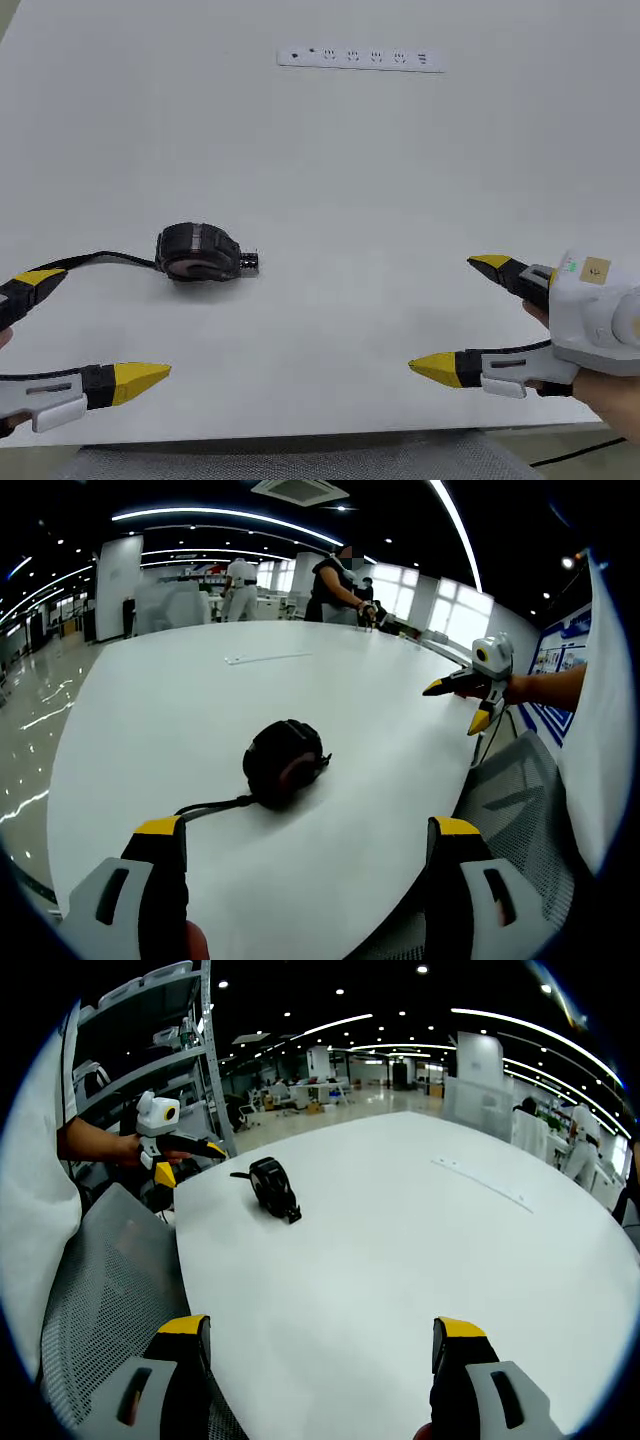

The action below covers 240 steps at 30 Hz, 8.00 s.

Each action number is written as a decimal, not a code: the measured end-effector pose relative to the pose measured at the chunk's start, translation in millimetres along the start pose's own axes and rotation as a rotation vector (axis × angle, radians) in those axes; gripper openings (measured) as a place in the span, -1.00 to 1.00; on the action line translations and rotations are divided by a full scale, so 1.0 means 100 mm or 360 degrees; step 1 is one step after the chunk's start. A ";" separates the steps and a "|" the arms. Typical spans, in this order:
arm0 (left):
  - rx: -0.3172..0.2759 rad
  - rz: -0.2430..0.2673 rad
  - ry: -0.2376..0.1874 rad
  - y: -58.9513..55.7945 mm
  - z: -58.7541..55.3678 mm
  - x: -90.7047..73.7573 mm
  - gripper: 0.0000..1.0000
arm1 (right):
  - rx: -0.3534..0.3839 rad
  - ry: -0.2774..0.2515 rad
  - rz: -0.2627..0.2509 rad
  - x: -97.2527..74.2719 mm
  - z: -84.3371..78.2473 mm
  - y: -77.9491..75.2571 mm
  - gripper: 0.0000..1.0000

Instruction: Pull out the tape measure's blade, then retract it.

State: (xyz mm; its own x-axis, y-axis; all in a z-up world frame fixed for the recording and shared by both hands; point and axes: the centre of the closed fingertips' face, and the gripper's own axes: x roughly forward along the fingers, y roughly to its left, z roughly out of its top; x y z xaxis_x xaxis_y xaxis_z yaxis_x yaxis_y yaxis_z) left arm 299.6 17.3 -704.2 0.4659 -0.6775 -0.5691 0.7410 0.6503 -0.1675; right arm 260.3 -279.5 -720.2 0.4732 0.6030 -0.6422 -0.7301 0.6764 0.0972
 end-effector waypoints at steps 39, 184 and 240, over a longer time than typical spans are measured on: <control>0.0242 -0.0165 0.0121 0.10 0.14 0.39 0.76 | -0.0211 0.0056 0.0236 0.65 0.31 -0.04 0.89; 0.0869 -0.0532 0.0476 0.29 0.08 1.11 -0.44 | -0.0649 -0.0082 0.0556 2.12 0.78 0.44 -0.78; 0.0880 -0.0548 0.0448 0.25 0.10 1.16 -0.45 | -0.0690 0.0093 0.0466 1.56 0.36 -0.09 -0.81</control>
State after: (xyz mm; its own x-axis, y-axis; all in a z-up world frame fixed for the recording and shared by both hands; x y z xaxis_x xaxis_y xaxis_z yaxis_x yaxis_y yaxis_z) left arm 376.8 -48.4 -766.3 0.0735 -0.6501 -0.7563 0.9954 0.0947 0.0154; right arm 358.3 -176.1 -794.0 0.1996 0.7078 -0.6776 -0.9704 0.2387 -0.0365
